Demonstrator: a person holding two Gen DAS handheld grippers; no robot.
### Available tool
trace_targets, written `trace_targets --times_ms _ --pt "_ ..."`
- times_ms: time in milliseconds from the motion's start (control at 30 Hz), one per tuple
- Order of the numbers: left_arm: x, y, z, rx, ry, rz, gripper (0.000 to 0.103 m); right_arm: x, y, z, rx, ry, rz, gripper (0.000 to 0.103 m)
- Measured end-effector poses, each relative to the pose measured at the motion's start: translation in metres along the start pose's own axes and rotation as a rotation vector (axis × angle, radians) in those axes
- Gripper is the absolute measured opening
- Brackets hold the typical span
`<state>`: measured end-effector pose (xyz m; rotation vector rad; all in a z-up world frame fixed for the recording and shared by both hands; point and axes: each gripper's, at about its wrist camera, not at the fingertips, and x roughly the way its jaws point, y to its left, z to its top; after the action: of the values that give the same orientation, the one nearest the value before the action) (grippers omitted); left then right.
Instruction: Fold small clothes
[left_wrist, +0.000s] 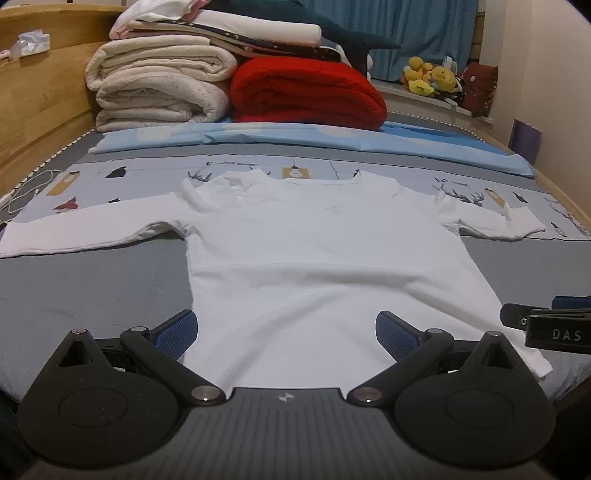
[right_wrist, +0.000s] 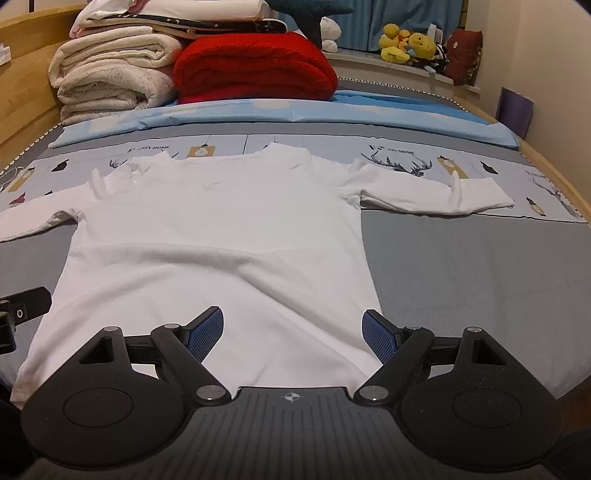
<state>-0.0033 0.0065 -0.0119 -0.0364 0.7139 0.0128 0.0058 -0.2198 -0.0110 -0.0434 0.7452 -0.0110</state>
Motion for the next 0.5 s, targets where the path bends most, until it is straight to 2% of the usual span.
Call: trace_targets --times_ms 200,267,300,333,400,467,500 --pt "0.002 0.0 -0.001 0.002 0.005 0.004 0.103 0.001 -0.002 0.001 0.006 0.01 -0.002 0.083" --pt "0.003 0.0 -0.001 0.002 0.007 0.003 0.099 0.001 -0.002 0.001 0.008 0.011 0.002 0.081" --pt "0.003 0.001 0.0 0.005 0.007 -0.002 0.094 0.001 -0.004 0.004 0.011 0.008 0.006 0.079" --pt "0.003 0.004 0.003 0.012 0.005 -0.011 0.089 0.0 -0.007 0.007 0.021 -0.004 0.01 0.073" --pt "0.004 0.014 0.013 0.03 0.007 -0.039 0.068 -0.006 -0.018 0.016 0.046 -0.038 0.029 0.063" --pt "0.004 0.031 0.027 0.065 0.001 -0.051 0.053 -0.013 -0.037 0.033 0.048 -0.084 0.054 0.051" --pt "0.004 0.039 0.035 0.101 -0.008 -0.046 0.047 -0.016 -0.046 0.041 0.043 -0.105 0.056 0.051"
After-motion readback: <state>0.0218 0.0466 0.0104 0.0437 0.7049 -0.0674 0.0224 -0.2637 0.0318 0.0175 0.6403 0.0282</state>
